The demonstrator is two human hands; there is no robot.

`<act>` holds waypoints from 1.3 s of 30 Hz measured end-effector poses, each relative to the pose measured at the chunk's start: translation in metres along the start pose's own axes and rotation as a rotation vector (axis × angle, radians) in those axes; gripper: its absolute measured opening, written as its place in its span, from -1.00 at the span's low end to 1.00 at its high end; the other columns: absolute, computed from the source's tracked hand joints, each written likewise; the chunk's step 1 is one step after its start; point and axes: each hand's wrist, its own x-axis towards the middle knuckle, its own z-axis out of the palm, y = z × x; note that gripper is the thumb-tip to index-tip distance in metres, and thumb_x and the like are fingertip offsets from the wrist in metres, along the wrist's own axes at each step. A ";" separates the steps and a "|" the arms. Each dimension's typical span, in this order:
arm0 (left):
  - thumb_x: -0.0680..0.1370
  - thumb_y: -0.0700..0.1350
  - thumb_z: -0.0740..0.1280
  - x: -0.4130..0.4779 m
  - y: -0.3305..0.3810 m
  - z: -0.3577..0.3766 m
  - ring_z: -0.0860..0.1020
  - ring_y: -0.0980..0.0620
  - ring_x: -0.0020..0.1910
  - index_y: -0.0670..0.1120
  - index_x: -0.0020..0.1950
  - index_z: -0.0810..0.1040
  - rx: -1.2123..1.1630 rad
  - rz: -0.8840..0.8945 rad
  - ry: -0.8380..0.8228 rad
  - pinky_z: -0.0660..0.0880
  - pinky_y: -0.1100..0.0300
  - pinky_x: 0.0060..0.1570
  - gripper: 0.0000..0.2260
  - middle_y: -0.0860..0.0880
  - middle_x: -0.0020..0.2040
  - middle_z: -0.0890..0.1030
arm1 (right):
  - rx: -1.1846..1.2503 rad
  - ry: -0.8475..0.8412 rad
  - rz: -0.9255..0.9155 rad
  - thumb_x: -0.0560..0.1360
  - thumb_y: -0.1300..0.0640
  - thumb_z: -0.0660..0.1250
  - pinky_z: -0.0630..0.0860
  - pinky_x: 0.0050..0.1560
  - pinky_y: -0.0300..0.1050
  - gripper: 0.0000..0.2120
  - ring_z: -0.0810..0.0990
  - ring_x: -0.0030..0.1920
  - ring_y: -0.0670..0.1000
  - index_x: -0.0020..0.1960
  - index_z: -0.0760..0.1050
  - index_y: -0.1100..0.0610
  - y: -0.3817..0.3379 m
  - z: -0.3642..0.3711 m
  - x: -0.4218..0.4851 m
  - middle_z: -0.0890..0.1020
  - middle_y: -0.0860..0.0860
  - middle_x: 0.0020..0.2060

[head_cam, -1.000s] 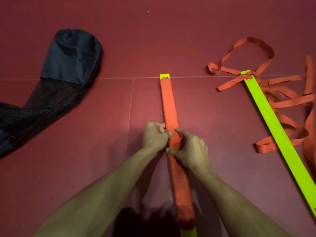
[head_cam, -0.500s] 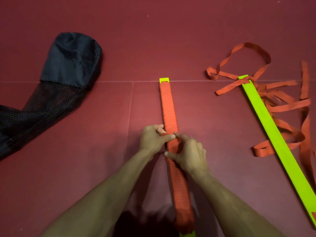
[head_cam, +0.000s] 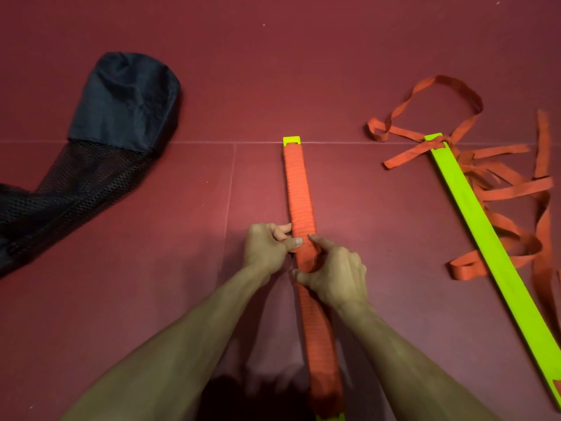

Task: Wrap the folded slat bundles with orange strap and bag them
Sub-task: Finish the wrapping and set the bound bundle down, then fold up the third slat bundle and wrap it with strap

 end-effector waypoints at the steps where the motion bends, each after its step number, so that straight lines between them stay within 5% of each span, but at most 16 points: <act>1: 0.40 -0.50 0.45 0.001 0.000 -0.001 0.66 -0.12 0.09 -0.20 -0.41 0.38 -0.015 -0.013 -0.010 0.63 0.07 0.00 -0.64 -0.32 0.15 0.63 | 0.003 0.000 0.002 0.28 -0.17 0.50 0.44 0.14 -0.07 -0.27 0.56 0.22 0.06 0.42 0.38 -0.19 0.000 0.000 0.000 0.66 -0.04 0.12; 6: 0.41 -0.52 0.43 0.003 0.000 -0.005 0.65 0.05 -0.17 -0.21 -0.40 0.39 -0.027 -0.032 -0.062 0.57 0.32 -0.29 -0.66 -0.29 0.16 0.62 | 0.018 -0.008 0.003 0.27 -0.18 0.52 0.44 0.15 -0.07 -0.26 0.56 0.21 0.06 0.41 0.38 -0.19 0.000 -0.002 -0.001 0.66 -0.04 0.11; 10: 0.40 -0.53 0.43 0.000 0.005 -0.015 0.65 -0.07 -0.02 -0.22 -0.41 0.40 0.004 0.005 -0.036 0.61 0.31 -0.17 -0.66 -0.26 0.13 0.62 | 0.079 0.031 -0.052 0.27 -0.11 0.51 0.45 0.11 -0.02 -0.27 0.55 0.17 0.08 0.41 0.38 -0.14 -0.009 0.008 -0.007 0.61 -0.02 0.09; 18: 0.43 -0.50 0.42 0.012 0.025 -0.103 0.66 0.14 -0.13 -0.21 -0.42 0.41 0.096 0.076 0.045 0.59 0.35 -0.16 -0.66 -0.23 0.07 0.62 | 0.185 -0.049 -0.176 0.32 -0.11 0.51 0.42 0.15 0.00 -0.34 0.49 0.23 0.12 0.34 0.32 -0.06 -0.086 0.045 -0.004 0.50 0.02 0.12; 23: 0.41 -0.45 0.48 0.018 0.011 -0.157 0.62 -0.04 0.11 -0.18 -0.38 0.42 0.213 0.013 0.099 0.58 0.02 0.13 -0.68 -0.22 -0.02 0.66 | 0.125 -0.160 -0.218 0.34 -0.18 0.50 0.44 0.20 0.03 -0.30 0.49 0.27 0.15 0.37 0.28 -0.07 -0.120 0.079 -0.008 0.49 0.05 0.23; 28: 0.31 -0.38 0.59 0.015 0.007 -0.160 0.60 -0.05 -0.09 -0.08 -0.14 0.42 0.475 0.086 0.082 0.54 0.15 0.01 -0.60 -0.08 -0.05 0.64 | 0.074 -0.180 -0.263 0.37 -0.25 0.44 0.44 0.23 0.03 -0.34 0.46 0.30 0.14 0.39 0.31 -0.14 -0.109 0.085 -0.010 0.47 0.02 0.27; 32: 0.32 -0.25 0.59 0.020 0.041 -0.133 0.49 -0.17 0.11 -0.11 0.11 0.51 1.005 0.371 -0.047 0.32 0.09 0.14 -0.56 -0.11 0.08 0.57 | 0.054 -0.085 -0.253 0.42 -0.22 0.41 0.48 0.18 0.04 -0.47 0.51 0.21 0.15 0.31 0.43 -0.02 -0.067 0.055 0.004 0.53 0.05 0.15; 39: 0.42 -0.12 0.55 0.009 0.052 0.003 0.45 -0.09 0.26 -0.08 0.30 0.50 1.124 0.539 -0.525 0.31 0.14 0.26 -0.52 -0.06 0.25 0.51 | -0.034 0.146 -0.018 0.40 -0.12 0.48 0.48 0.15 0.00 -0.50 0.54 0.16 0.20 0.28 0.50 0.01 0.072 -0.056 0.018 0.57 0.11 0.12</act>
